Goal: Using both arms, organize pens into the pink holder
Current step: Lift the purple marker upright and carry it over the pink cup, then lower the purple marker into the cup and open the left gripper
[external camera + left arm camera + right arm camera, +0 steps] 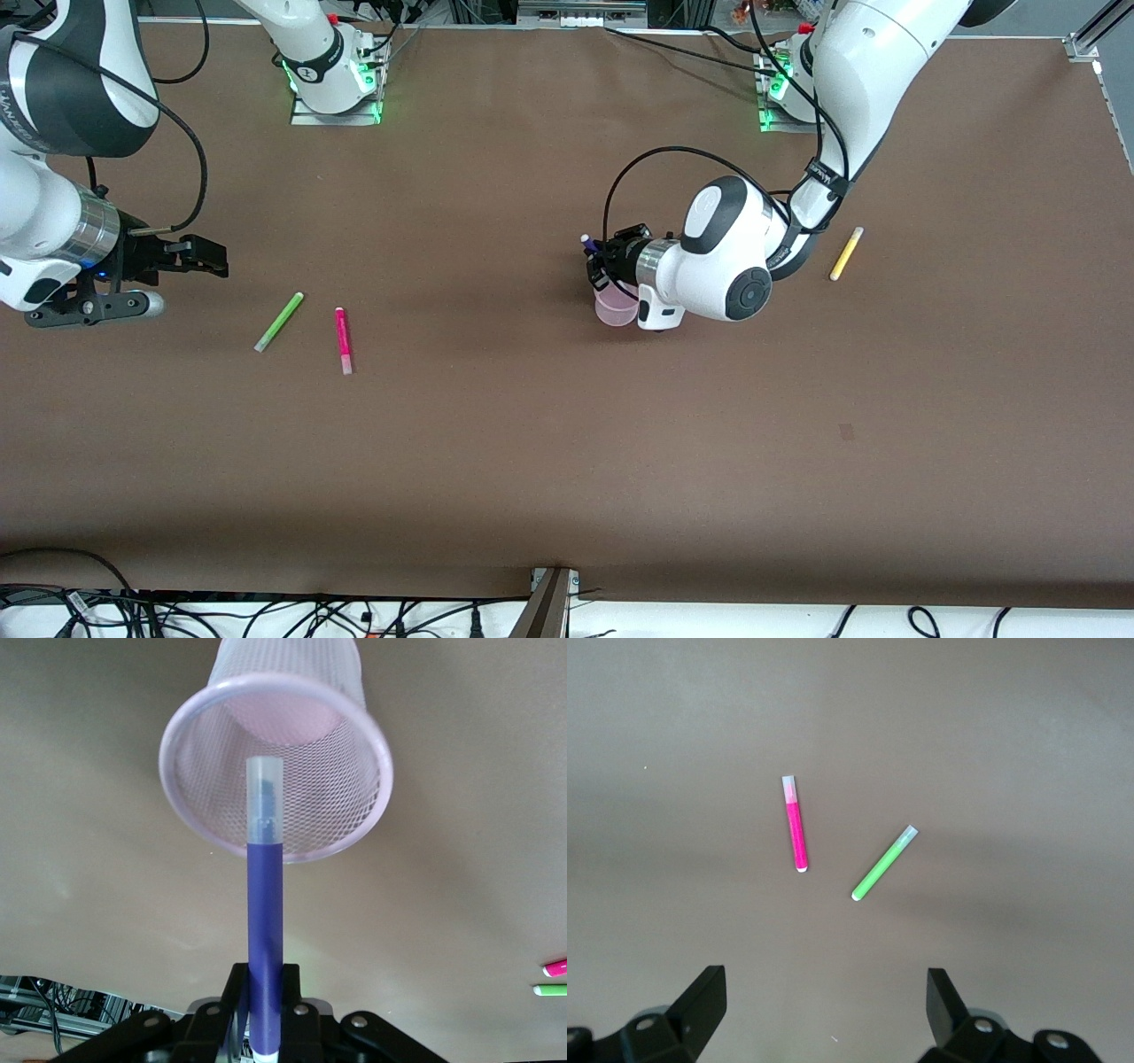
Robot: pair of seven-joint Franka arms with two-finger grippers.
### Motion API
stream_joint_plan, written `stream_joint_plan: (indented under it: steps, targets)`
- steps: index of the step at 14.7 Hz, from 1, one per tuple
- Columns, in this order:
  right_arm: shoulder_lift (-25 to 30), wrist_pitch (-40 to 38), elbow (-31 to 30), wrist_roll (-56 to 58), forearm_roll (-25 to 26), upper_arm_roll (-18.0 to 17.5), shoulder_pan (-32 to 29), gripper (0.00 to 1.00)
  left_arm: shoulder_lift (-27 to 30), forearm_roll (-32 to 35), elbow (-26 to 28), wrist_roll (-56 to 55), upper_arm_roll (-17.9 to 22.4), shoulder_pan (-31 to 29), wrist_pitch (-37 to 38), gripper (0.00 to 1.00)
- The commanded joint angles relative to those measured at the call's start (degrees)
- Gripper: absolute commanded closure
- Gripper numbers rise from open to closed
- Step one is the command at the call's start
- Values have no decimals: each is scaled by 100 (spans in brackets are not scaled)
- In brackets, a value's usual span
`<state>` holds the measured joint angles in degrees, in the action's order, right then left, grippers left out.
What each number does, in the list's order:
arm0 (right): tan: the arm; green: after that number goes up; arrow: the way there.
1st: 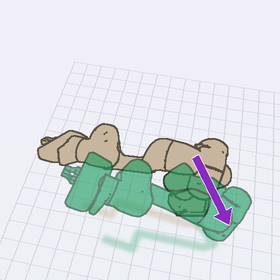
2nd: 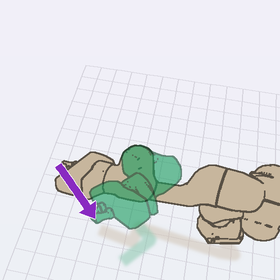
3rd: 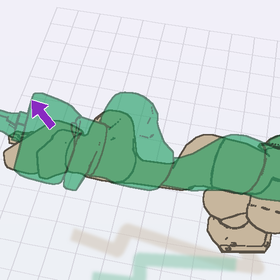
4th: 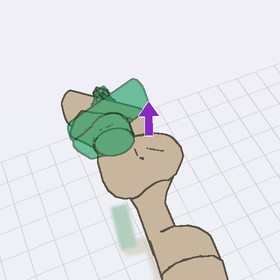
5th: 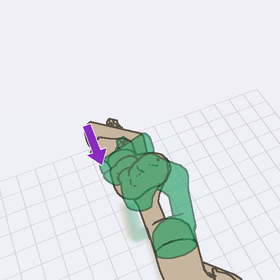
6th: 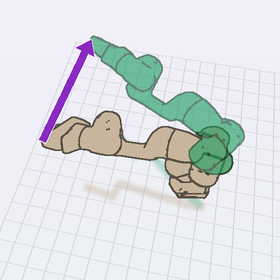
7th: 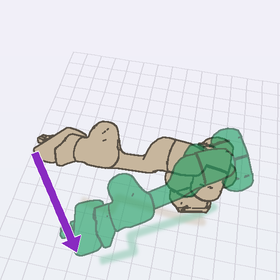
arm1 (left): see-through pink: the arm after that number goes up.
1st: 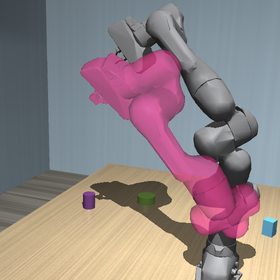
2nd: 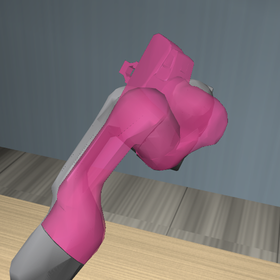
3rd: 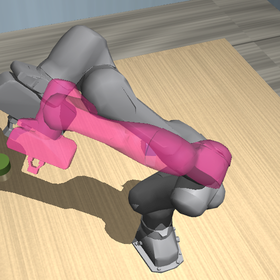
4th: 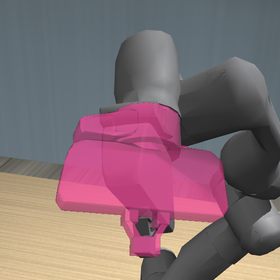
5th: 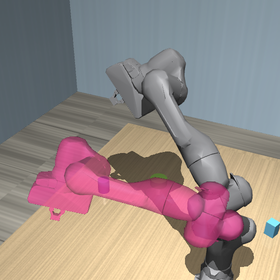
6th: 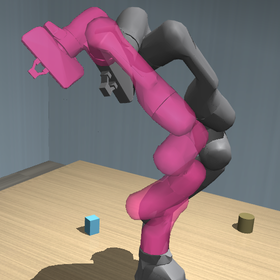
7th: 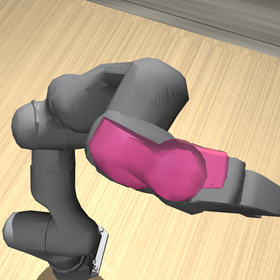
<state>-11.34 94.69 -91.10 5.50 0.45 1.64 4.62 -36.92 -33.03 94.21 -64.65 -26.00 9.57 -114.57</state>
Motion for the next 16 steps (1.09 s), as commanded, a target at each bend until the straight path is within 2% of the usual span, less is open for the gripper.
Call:
stream_joint_plan:
  steps: [1, 2, 3, 4, 6, 7, 8, 11, 16]
  targets:
    - [-52, -250, 101, 372, -80, -6, -14, 0, -105, -89, -245, 172, 42, 1, 58, 55]
    - [-52, -232, 49, 408, -98, -15, -14, 0, -97, -89, -280, 172, 42, -8, 75, 40]
    - [-44, -154, -13, 417, -107, -23, -14, 0, -88, -89, -316, 172, 42, -16, 84, 36]
    - [-26, -118, -65, 417, -107, -32, -5, 0, -79, -89, -325, 154, 51, -17, 84, 23]
    - [70, 118, -311, 417, -272, -32, -23, 0, 87, 76, -386, 128, 77, -112, 215, 13]
    - [192, 276, -521, 417, -387, -6, -23, 0, 236, 339, -421, 111, 77, -261, 451, 3]
    - [403, 521, -854, 417, -388, -6, -14, 0, 359, 655, -561, 110, 77, -402, 732, 0]
    - [861, 1190, -1803, 417, -397, -32, -5, 0, 746, 1902, -983, 206, 42, -850, 1453, 0]
    - [599, 2183, -2517, 286, -423, -252, 21, 0, 1423, 3407, -1177, 1452, 68, -1351, 1675, 0]
